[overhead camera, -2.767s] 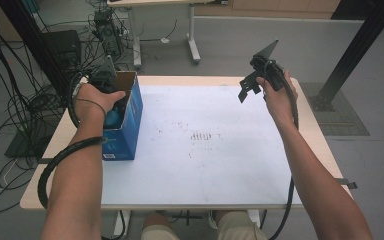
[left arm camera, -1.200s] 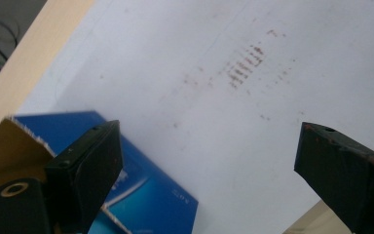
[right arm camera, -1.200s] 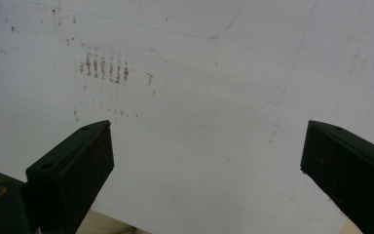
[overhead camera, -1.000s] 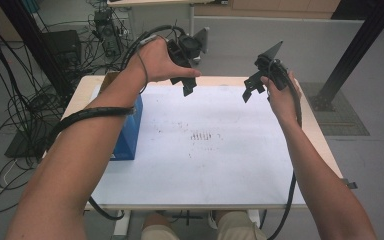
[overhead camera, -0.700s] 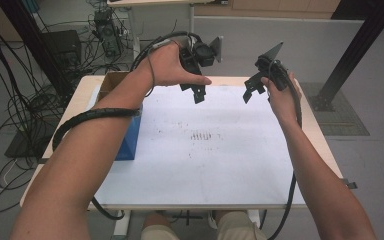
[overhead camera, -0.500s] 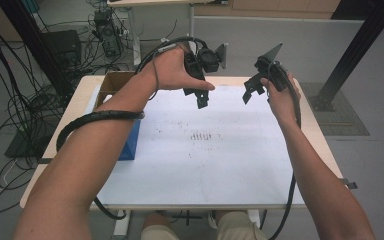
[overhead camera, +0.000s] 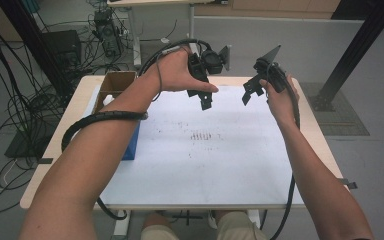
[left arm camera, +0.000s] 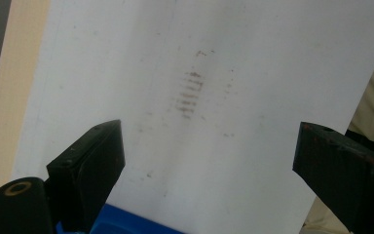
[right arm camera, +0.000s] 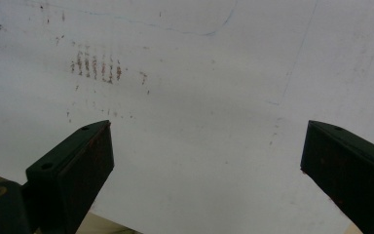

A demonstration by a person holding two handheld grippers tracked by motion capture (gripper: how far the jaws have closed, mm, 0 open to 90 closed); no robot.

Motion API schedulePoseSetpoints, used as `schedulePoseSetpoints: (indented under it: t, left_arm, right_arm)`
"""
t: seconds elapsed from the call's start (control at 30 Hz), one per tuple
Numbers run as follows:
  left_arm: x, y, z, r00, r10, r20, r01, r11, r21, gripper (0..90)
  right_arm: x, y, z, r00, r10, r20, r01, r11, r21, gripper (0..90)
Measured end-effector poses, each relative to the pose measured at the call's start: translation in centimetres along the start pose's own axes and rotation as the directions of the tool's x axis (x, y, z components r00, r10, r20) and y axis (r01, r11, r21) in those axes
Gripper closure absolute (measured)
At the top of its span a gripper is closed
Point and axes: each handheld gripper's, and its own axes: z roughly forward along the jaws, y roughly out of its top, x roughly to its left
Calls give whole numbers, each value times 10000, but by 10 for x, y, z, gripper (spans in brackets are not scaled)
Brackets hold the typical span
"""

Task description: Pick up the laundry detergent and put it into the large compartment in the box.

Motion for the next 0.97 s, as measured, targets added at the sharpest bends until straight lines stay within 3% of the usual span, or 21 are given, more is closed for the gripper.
schedulePoseSetpoints:
  t: [0.97]
  left_arm:
    - [2,-7,1,9999,-138,59,139,9999,-73,116]
  right_arm:
    - [3,-2,3,10000,-31,59,31,10000,-13,50]
